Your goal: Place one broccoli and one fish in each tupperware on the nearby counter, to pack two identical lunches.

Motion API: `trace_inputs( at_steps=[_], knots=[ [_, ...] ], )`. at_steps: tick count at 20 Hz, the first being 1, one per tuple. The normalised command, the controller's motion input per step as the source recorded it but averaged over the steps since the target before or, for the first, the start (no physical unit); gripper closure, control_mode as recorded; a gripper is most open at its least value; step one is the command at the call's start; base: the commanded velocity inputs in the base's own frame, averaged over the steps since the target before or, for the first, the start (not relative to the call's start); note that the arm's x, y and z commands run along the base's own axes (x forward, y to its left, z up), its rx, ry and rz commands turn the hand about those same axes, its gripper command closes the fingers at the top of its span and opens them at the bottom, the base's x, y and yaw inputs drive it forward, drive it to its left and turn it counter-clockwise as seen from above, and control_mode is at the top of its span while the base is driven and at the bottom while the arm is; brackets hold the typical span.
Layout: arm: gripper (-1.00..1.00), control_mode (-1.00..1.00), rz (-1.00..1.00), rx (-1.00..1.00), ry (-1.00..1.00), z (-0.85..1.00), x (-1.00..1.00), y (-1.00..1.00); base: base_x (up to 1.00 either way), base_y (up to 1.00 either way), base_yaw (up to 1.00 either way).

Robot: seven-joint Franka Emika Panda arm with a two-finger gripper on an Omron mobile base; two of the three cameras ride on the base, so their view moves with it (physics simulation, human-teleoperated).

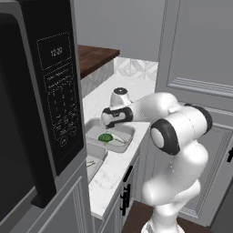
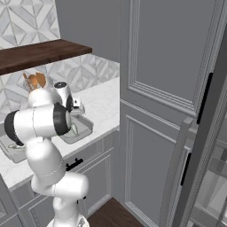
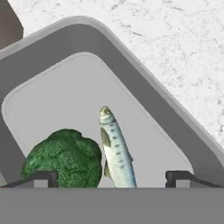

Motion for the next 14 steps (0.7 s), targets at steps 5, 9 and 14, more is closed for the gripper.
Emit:
trace_inputs(
  at_steps=[5,9,14],
  knots=[
    [-1.00,-1.00,0.00,-0.01,0.21,0.97,-0.41,-0.26,0.00,0.00,0.00],
    [-1.00,-1.00,0.00,-0.05,0.22,0.90,-0.52,-0.41,0.00,0.00,0.00],
    [-1.00,-1.00,0.00,-0.02,0.04,0.16,-0.89,-0.41,0.00,0.00,0.00]
  ],
)
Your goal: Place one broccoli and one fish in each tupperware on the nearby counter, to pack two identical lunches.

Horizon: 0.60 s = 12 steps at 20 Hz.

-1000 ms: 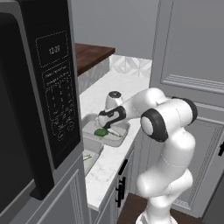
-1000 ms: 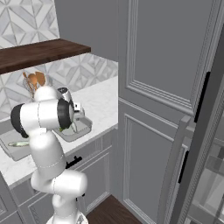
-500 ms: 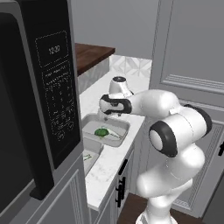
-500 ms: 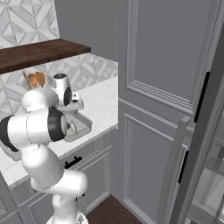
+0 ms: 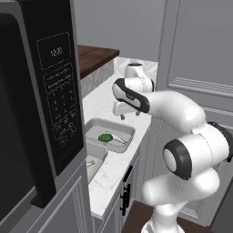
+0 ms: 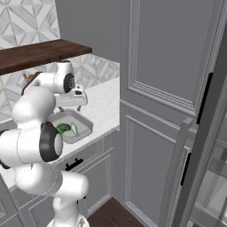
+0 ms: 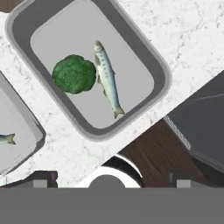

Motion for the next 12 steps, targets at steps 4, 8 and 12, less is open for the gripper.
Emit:
trace_inputs(
  at_steps=[4,8,12],
  knots=[
    [-1.00,-1.00,0.00,0.01,-0.03,0.00,-1.00,-0.45,0.00,0.00,0.00],
    [-1.00,-1.00,0.00,0.03,0.00,0.00,-0.98,-0.46,0.00,0.00,0.00],
    [-1.00,-1.00,0.00,0.00,0.00,0.00,-0.80,-0.24,0.00,0.00,0.00]
  ],
)
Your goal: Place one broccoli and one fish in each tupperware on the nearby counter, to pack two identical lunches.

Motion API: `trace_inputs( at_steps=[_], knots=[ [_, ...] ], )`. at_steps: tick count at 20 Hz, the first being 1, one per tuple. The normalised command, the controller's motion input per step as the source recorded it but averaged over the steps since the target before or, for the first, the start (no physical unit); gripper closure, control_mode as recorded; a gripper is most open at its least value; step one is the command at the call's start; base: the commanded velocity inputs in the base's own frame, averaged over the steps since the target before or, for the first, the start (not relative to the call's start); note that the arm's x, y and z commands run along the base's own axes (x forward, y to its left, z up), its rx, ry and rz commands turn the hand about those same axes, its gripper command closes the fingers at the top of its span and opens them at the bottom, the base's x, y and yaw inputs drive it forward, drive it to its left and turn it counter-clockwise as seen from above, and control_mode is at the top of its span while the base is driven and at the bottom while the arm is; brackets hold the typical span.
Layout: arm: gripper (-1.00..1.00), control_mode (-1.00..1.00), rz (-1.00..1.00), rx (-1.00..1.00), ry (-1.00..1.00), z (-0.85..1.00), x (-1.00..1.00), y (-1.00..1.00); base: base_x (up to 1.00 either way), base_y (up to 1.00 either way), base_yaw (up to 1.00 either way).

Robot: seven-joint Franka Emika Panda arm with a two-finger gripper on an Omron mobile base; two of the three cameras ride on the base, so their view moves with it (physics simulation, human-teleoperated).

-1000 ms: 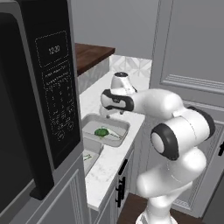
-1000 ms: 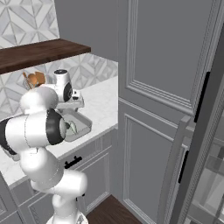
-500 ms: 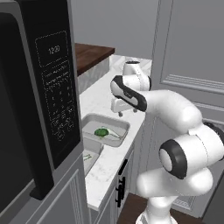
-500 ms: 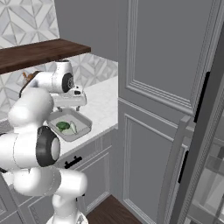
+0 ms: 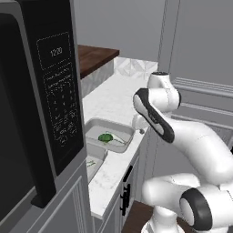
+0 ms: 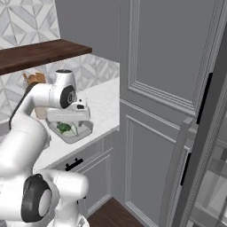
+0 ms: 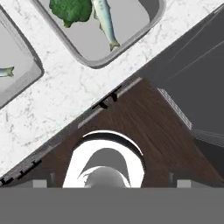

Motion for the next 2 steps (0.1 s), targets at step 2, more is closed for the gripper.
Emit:
trace_inputs(
  at_steps=[2],
  knots=[
    [-1.00,-1.00,0.00,0.00,0.00,0.00,-0.69,-0.05,0.00,0.00,0.00]
  ],
)
